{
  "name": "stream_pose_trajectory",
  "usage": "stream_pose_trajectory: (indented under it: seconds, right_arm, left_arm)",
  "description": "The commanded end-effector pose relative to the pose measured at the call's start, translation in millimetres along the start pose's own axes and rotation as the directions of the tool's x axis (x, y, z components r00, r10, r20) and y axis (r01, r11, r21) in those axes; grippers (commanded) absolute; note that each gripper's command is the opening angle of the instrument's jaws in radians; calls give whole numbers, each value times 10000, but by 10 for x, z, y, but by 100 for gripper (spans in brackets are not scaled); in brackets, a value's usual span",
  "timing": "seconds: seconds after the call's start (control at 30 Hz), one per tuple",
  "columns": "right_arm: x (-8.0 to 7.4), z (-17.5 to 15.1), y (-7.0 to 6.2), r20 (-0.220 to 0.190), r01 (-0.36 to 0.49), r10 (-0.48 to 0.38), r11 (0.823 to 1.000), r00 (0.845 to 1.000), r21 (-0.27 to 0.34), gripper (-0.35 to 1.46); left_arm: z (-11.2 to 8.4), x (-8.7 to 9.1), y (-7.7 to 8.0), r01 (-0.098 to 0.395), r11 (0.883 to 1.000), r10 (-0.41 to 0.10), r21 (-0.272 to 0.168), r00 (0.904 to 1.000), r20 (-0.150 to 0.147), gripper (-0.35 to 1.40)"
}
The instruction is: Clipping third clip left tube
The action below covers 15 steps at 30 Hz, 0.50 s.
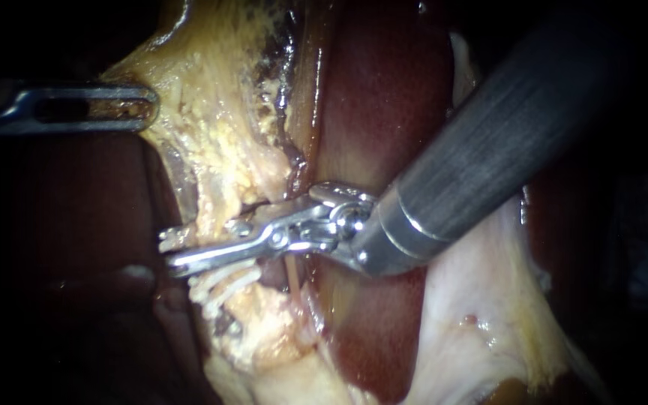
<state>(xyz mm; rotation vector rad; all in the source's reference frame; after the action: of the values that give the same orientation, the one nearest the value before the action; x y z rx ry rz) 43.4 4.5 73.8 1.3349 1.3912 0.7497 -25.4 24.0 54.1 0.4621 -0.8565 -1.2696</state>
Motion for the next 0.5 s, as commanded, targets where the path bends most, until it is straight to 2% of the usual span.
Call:
stream_pose_trajectory:
  seconds: [0.03, 0.23, 0.5]
  right_arm:
    - [3, -1, -2, -31, -3, 3, 10000, 10000, -35, 36]
    - [13, -5, -4, -316, -46, 37, 9996, 9995, -285, 33]
    - [16, -12, 8, -494, -36, 12, 9988, 9988, -496, 32]
  left_arm:
    - [0, 0, 0, 1, 10000, -1, -6, 10000, 0, -35]
    - [0, 0, 0, 2, 10000, -2, -7, 10000, 1, -35]
    - [1, 0, -1, 2, 10000, -2, 15, 10000, -10, -35]
